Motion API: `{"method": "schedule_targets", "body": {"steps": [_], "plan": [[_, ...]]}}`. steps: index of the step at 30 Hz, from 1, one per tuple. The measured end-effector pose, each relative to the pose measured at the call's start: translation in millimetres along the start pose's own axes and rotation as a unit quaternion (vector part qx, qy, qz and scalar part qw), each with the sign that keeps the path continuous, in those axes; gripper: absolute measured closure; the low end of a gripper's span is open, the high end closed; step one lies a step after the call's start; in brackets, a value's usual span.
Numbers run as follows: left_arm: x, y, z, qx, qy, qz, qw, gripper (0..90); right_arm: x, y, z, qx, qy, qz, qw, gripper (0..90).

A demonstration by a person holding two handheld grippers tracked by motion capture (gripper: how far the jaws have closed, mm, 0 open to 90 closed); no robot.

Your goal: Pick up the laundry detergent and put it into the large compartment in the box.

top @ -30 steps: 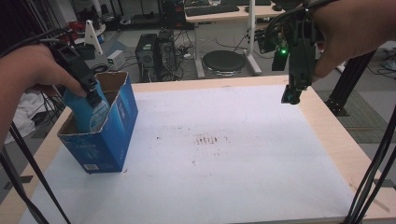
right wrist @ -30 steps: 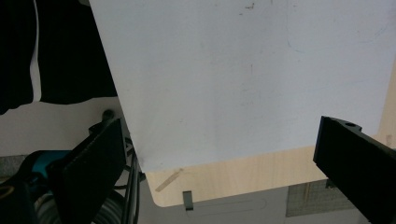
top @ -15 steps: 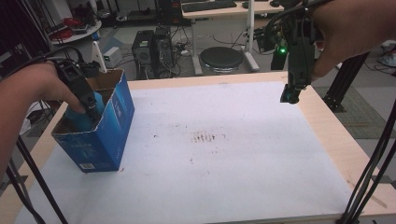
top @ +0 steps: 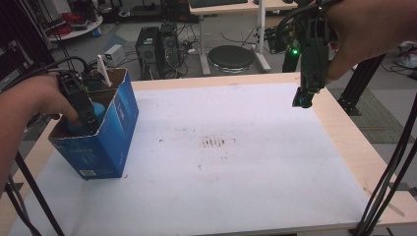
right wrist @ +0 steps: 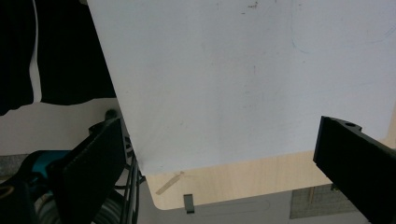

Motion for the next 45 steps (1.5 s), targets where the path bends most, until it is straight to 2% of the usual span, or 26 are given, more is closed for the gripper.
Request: {"method": "schedule_targets", "body": {"steps": [6, 14, 15, 17, 21, 24, 29, 37, 45], "plan": [[0.9, 1.6, -1.4, 0.011, 0.000, 0.003, 0.9999, 38.6, 0.3, 0.4, 1.5, 0.003, 0.000, 0.001, 1.0000, 1.8], [0.8, 1.9, 1.4, 0.006, 0.002, 0.012, 0.9999, 37.5, -0.2, 0.2, 1.2, 0.002, -0.002, 0.000, 1.0000, 1.8], [-0.1, 2.4, 1.8, 0.011, 0.009, 0.015, 0.9998, 37.3, -0.6, 0.2, 0.7, 0.004, 0.001, 0.001, 1.0000, 1.8], [-0.3, 1.4, 2.7, 0.008, 0.010, 0.017, 0.9998, 36.7, -0.1, -0.4, -0.1, 0.002, -0.001, 0.000, 1.0000, 1.8], [-4.0, -0.8, 4.3, 0.023, 0.005, 0.013, 0.9996, 34.4, -0.8, -0.3, -1.1, 0.003, -0.001, 0.000, 1.0000, 1.7], [-5.0, -2.2, 4.9, 0.036, 0.012, 0.014, 0.9992, 33.1, -0.8, 0.0, -1.6, 0.003, -0.001, 0.000, 1.0000, 1.8], [-7.9, -2.6, 4.2, 0.034, 0.008, 0.011, 0.9993, 31.3, -1.2, -0.5, -4.3, 0.005, 0.001, 0.000, 1.0000, 1.8], [-24.7, -4.6, 1.4, 0.031, -0.001, 0.016, 0.9994, 27.4, -2.6, 1.2, -4.2, 0.006, -0.001, 0.000, 1.0000, 1.8], [-51.9, -9.5, -1.6, 0.043, -0.005, 0.027, 0.9987, 25.3, -3.5, 1.9, -0.9, 0.001, -0.003, -0.001, 1.0000, 1.8]]}}
Point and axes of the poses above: each handheld gripper's, and its own axes: x roughly forward along the jaws, z roughly out of its top, y roughly to its left, the point moved 2 cm from there along x, roughly forward along the jaws, and after that the axes turned 5 degrees about x, right-handed, at the moved point
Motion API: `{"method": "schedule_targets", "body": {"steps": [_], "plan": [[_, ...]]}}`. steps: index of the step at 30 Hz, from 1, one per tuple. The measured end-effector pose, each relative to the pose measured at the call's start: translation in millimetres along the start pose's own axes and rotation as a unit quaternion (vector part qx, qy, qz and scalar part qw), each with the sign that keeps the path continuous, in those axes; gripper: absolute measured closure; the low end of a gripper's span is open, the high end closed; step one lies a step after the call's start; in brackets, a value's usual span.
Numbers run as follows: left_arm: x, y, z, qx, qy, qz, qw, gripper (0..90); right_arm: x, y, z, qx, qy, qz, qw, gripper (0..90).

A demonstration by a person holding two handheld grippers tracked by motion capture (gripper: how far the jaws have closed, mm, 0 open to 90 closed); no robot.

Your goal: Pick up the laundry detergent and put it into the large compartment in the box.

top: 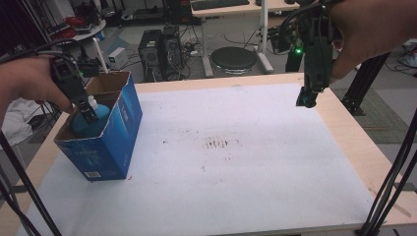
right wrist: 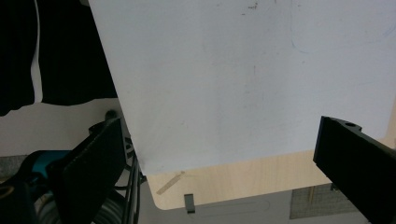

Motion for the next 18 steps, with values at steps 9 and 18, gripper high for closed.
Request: {"method": "schedule_targets", "body": {"steps": [9, 18], "plan": [[-28.0, -6.6, 0.1, -0.005, -0.016, 0.007, 0.9998, 20.4, 0.0, 0.3, 1.7, -0.002, 0.003, 0.000, 1.0000, 1.8], [-43.9, -23.5, 8.2, 0.031, -0.040, 0.007, 0.9987, 14.1, -1.2, 2.4, 5.7, -0.003, 0.001, -0.002, 1.0000, 1.8]]}}
Point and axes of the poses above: each handheld gripper's, and its own axes: x roughly forward along the jaws, z roughly out of its top, y roughly to its left, the point moved 2 cm from there along x, roughly forward along the jaws, and after that the axes turned 5 degrees about x, right-handed, at the moved point
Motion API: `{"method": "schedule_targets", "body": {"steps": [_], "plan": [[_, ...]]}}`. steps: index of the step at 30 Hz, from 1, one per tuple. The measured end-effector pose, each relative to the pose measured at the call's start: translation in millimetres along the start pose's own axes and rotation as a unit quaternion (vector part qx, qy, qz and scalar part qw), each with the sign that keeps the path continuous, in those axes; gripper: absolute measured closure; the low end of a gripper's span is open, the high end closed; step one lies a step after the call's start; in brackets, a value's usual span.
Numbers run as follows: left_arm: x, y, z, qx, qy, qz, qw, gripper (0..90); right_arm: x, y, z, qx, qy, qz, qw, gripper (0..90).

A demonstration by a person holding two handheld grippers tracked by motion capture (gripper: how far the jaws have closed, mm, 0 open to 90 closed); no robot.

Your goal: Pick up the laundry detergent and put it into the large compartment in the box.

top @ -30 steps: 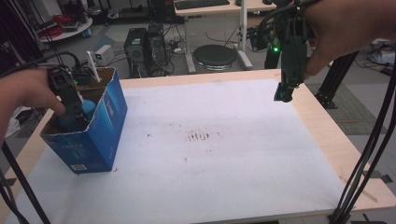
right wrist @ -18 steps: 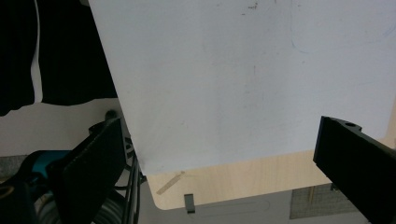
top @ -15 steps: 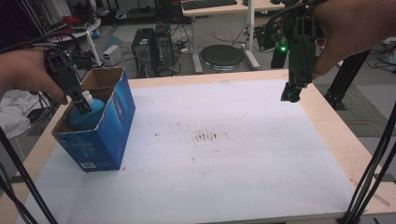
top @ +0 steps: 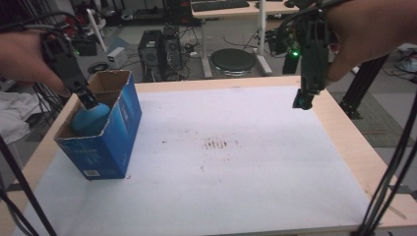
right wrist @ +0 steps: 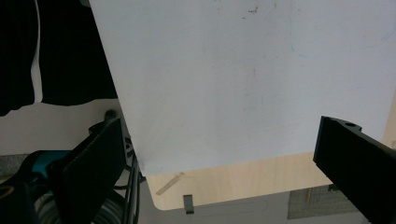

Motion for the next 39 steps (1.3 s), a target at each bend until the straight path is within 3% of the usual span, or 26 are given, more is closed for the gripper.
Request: {"method": "schedule_targets", "body": {"steps": [5, 7, 13, 21, 27, 39], "plan": [[-6.3, -10.4, 9.9, 0.022, -0.001, 0.000, 0.9998, 9.4, 0.9, 0.6, 2.4, -0.002, 0.003, 0.001, 1.0000, 1.8], [-10.3, -17.6, 19.5, 0.031, -0.012, 0.006, 0.9994, 5.3, 0.6, 0.8, 4.0, -0.004, 0.001, 0.001, 1.0000, 1.8], [-9.8, -32.9, 36.8, 0.069, 0.000, -0.001, 0.9976, 5.3, 1.2, 1.4, 5.4, -0.005, 0.001, 0.002, 1.0000, 1.7], [-7.3, -42.3, 51.9, 0.089, 0.006, -0.003, 0.9960, 5.3, 0.6, 2.6, 3.5, -0.003, 0.000, 0.002, 1.0000, 1.8], [-4.7, -53.2, 60.5, 0.103, 0.011, -0.017, 0.9945, 5.2, -0.5, 3.7, 2.6, -0.003, -0.001, 0.002, 1.0000, 1.8], [8.3, -70.6, 79.9, 0.140, 0.023, -0.026, 0.9896, 1.6, 0.3, 6.2, 7.2, -0.010, 0.000, 0.003, 0.9999, 1.8]]}}
Point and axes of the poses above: each handheld gripper's, and its own axes: x roughly forward along the jaws, z roughly out of its top, y roughly to its left, the point moved 2 cm from there along x, roughly forward along the jaws, and after that the axes turned 5 degrees about x, right-handed, at the moved point
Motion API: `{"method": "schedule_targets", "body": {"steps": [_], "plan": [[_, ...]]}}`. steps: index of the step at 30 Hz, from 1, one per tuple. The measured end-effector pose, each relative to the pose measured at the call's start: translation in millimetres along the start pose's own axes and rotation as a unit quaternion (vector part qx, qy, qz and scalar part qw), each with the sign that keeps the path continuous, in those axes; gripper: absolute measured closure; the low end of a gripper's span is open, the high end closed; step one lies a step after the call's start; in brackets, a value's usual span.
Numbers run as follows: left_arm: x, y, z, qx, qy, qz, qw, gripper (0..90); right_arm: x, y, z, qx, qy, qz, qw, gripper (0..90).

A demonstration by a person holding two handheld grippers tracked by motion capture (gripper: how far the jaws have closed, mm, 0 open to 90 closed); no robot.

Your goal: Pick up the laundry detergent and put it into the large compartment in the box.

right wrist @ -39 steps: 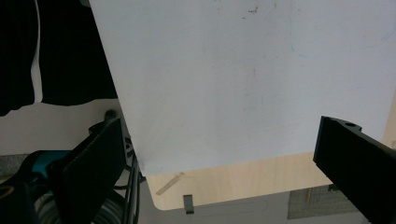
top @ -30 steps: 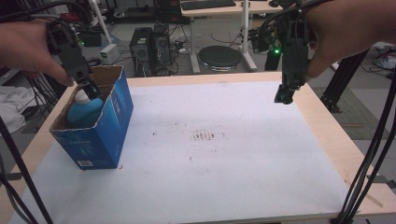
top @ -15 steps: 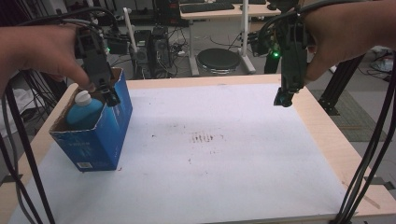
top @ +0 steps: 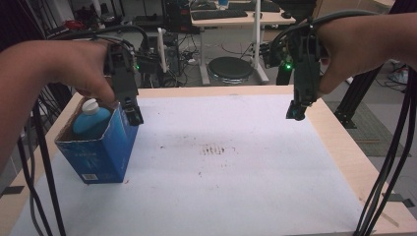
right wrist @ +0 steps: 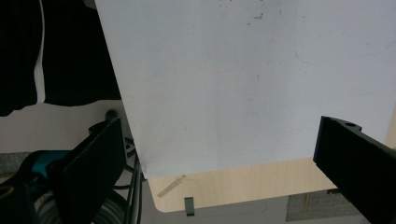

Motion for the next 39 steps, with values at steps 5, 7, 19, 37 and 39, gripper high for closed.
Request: {"method": "schedule_targets", "body": {"steps": [5, 7, 19, 37, 39], "plan": [[11.0, -6.3, 15.2, 0.028, 0.003, -0.001, 0.9996, 1.6, 0.0, 2.3, 1.8, -0.001, 0.001, -0.002, 1.0000, 1.8], [15.3, -6.4, 19.9, 0.035, 0.002, -0.003, 0.9994, 1.7, 0.5, 3.2, 1.4, -0.004, 0.001, 0.000, 1.0000, 1.8], [33.6, -5.2, 39.5, 0.052, 0.021, 0.000, 0.9984, 1.7, -4.2, 4.8, -7.2, -0.001, -0.002, -0.005, 1.0000, 1.8], [38.5, -6.5, 42.2, 0.056, 0.022, -0.005, 0.9982, 1.7, -4.2, 1.8, -12.4, -0.003, -0.004, -0.004, 1.0000, 1.8], [39.2, -5.5, 42.1, 0.058, 0.023, -0.007, 0.9980, 1.7, -3.8, 2.7, -11.1, -0.004, -0.005, -0.006, 1.0000, 1.8]]}}
Point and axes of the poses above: each handheld gripper's, and its own axes: x roughly forward along the jaws, z roughly out of its top, y roughly to its left, the point moved 2 cm from there along x, roughly forward along the jaws, and after that the axes turned 5 degrees about x, right-handed, at the moved point
